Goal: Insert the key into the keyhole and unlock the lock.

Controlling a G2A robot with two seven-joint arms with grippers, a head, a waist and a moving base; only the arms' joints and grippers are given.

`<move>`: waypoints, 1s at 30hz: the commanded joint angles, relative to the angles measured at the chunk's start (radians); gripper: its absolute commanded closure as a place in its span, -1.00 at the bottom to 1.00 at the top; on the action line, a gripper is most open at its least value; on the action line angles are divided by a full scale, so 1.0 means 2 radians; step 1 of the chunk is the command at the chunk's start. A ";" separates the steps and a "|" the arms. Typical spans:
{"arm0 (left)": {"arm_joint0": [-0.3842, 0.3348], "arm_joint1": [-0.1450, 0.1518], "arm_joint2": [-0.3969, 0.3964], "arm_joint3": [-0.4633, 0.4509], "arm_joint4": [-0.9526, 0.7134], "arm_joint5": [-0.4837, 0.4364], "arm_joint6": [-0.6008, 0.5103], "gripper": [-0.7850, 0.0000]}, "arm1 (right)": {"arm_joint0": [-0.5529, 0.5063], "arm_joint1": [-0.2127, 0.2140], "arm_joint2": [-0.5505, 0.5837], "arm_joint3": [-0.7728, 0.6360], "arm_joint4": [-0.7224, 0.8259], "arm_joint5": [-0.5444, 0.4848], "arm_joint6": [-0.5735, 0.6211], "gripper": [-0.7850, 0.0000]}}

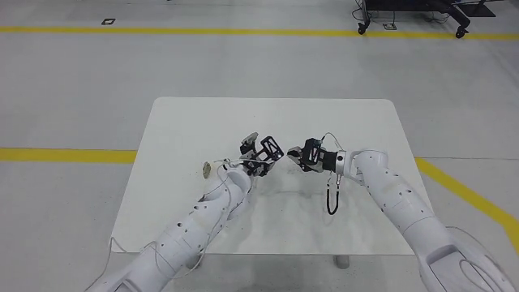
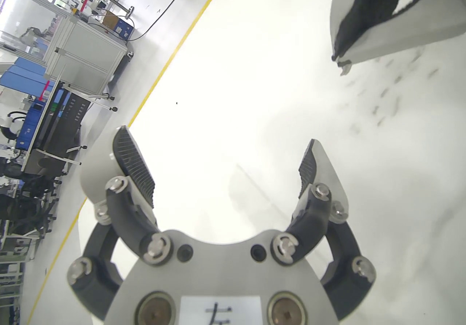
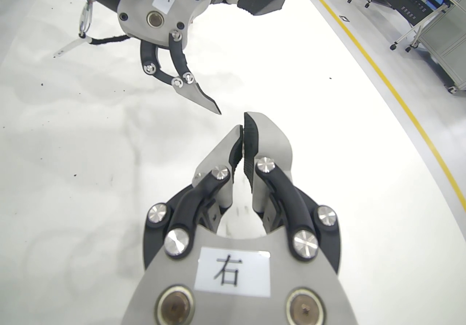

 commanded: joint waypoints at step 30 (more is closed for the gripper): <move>0.159 0.043 -0.250 -0.310 -0.105 0.009 0.038 -1.00 | -0.014 -0.012 0.018 0.028 0.161 -0.049 -0.006 1.00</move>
